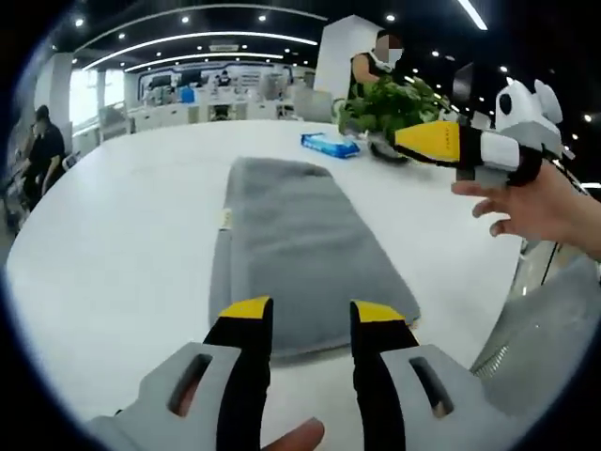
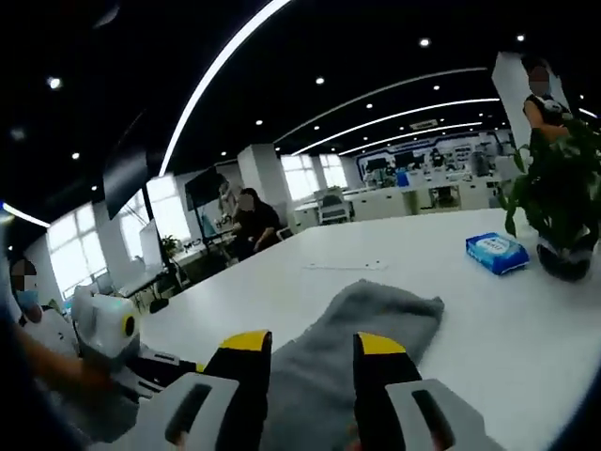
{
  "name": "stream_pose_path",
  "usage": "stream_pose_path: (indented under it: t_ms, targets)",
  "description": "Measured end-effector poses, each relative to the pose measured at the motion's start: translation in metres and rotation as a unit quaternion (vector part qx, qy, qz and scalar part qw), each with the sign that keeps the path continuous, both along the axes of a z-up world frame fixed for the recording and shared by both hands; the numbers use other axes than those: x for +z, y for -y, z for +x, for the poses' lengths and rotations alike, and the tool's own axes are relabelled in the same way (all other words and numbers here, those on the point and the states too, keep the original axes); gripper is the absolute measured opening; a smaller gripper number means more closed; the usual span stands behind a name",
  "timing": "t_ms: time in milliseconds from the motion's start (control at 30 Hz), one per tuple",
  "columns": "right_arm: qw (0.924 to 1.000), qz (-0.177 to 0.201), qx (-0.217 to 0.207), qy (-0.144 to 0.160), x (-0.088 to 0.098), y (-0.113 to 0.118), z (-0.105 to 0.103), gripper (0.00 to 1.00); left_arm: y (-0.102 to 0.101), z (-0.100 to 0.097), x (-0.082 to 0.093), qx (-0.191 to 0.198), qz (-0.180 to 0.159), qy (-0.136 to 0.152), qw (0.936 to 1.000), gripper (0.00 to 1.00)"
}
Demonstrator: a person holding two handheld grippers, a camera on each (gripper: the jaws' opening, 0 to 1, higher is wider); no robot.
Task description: Open the folded towel by lifting each exposed corner and separating the folded layers until the towel lies flat within the target outline without major curled edges
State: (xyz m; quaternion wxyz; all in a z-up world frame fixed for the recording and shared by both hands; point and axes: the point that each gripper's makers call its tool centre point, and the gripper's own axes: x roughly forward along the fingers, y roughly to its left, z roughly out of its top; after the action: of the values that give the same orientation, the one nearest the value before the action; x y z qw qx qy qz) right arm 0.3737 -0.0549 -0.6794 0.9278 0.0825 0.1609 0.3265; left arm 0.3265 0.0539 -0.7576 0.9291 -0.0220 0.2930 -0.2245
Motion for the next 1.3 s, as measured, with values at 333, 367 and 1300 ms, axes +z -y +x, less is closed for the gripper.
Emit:
stream_pose_path:
  t_ms: [333, 367, 1300]
  targets:
    - [0.9999, -0.001, 0.010, -0.007, -0.018, -0.004, -0.014, 0.45, -0.024, 0.010, -0.001, 0.057, -0.010, 0.004, 0.9983, 0.36]
    - [0.9999, 0.000, 0.011, -0.007, -0.020, -0.004, -0.015, 0.45, -0.026, 0.011, -0.001, 0.062, -0.010, 0.004, 0.9980, 0.38]
    - [0.9986, -0.007, 0.043, -0.029, -0.035, -0.009, -0.027, 0.30, -0.051, 0.017, -0.037, 0.164, -0.098, -0.079, 0.9784, 0.29]
